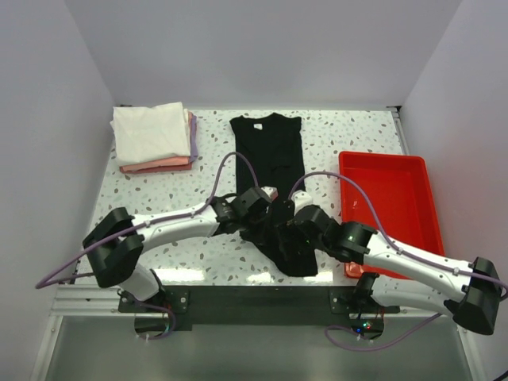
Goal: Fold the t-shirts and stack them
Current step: Fold the tshirt
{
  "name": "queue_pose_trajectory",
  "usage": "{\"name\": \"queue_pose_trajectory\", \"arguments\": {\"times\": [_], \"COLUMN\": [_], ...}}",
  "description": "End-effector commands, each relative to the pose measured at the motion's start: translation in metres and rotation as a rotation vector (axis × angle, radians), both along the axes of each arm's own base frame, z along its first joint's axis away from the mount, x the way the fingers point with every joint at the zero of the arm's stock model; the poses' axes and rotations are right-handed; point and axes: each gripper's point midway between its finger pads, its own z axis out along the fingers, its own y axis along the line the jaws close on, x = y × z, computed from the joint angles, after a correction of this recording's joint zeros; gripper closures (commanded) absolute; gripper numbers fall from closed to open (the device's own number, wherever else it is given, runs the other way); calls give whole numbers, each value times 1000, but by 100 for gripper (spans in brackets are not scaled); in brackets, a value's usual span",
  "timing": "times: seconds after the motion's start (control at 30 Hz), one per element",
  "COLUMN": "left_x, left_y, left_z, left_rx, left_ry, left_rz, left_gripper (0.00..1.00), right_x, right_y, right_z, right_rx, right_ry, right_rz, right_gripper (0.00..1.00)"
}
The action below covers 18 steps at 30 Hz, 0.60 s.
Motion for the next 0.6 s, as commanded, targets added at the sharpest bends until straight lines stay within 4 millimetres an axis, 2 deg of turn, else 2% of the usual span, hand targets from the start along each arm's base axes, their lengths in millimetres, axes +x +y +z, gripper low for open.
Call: {"name": "queue_pose_trajectory", "arguments": {"times": [0.0,0.07,0.17,0.2,0.3,0.4,0.43,0.47,0.57], "left_x": [24,36,48,54,69,84,83,86,87], "left_y": [-20,-33,-45,-50,-52,-42,-36,-33,-15], "left_z": [1,0,7,14,29,41,36,40,27], "left_rx": [-21,-37,-91,-129,-192,-243,-244,-258,-229], "left_ry": [20,5,-10,-20,-56,-81,-72,-82,-57], "left_rz": [-14,-27,-34,-34,-6,44,54,62,94], "left_gripper": [100,98,71,56,39,36,36,35,34], "right_x": [23,27,29,30,31,32,31,31,27], "right_y": [-18,-22,-23,-24,-24,-20,-18,-15,5], "right_z": [16,13,8,7,7,9,10,12,19], "right_rx": [-60,-87,-94,-93,-92,-75,-73,-64,-11], "right_ry": [-83,-78,-61,-59,-57,-60,-62,-64,-72], "right_rz": [-150,-172,-182,-185,-185,-164,-134,-113,10], "right_gripper": [1,1,1,1,1,1,1,1,1]}}
